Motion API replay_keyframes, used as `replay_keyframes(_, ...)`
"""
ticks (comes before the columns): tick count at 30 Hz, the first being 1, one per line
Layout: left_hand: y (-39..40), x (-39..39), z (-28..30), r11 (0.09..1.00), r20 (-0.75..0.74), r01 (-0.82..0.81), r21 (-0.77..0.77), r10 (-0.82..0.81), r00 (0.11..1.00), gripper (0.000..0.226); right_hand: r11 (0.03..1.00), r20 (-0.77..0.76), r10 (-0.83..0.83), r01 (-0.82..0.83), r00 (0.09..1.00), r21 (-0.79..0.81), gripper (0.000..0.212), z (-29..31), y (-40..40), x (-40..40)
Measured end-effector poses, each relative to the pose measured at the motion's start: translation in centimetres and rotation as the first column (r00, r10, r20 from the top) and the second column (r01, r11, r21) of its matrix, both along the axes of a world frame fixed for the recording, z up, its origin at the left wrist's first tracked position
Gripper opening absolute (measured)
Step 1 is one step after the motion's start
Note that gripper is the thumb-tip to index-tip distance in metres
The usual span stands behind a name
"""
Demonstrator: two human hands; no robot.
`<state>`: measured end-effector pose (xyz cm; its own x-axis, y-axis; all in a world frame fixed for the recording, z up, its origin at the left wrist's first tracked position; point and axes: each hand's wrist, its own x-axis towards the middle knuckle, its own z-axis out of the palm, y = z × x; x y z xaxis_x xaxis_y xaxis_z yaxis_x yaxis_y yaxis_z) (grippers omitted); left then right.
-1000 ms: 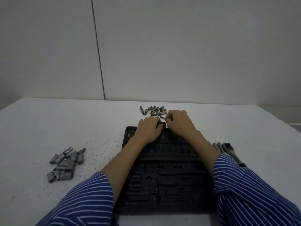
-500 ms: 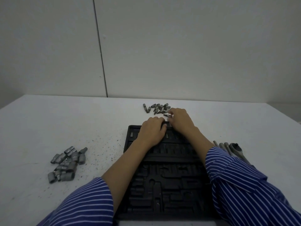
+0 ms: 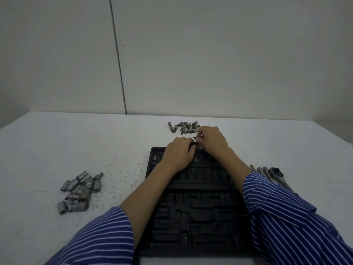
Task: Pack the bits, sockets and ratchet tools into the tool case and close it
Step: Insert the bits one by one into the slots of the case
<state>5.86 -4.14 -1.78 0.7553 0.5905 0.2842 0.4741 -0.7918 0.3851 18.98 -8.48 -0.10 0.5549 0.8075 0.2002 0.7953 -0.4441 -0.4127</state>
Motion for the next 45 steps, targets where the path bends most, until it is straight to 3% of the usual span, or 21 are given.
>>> replay_keyframes(6, 0.4, -0.1, 0.5, 0.997, -0.017, 0.028, -0.066, -0.029, 0.999, 0.034, 0.998, -0.060, -0.054, 0.056, 0.997, 0.028, 0.007, 1.4, -0.8, -0.5)
replay_keyframes(24, -1.0, -1.5, -0.1, 0.997, -0.018, 0.072, 0.035, -0.072, 0.997, 0.046, 0.988, -0.175, -0.084, 0.104, 0.981, 0.111, 0.012, 1.5, -5.9, -4.0)
replay_keyframes(31, -1.1, -1.8, -0.5, 0.997, -0.010, 0.072, 0.031, -0.072, 0.997, 0.043, 0.980, -0.099, -0.097, 0.113, 0.990, 0.164, 0.010, 0.3, -7.2, -5.0)
replay_keyframes(40, -1.3, -1.9, -0.6, 0.994, -0.052, 0.076, 0.082, -0.072, 0.996, 0.045, 0.979, 0.139, -0.075, 0.046, 0.987, 0.201, 0.020, -0.6, -7.5, -5.6)
replay_keyframes(45, -1.3, -2.0, -0.7, 0.993, -0.052, 0.069, 0.093, -0.064, 0.997, 0.045, 0.981, 0.129, -0.053, 0.028, 0.990, 0.191, 0.025, -0.6, -7.6, -5.7)
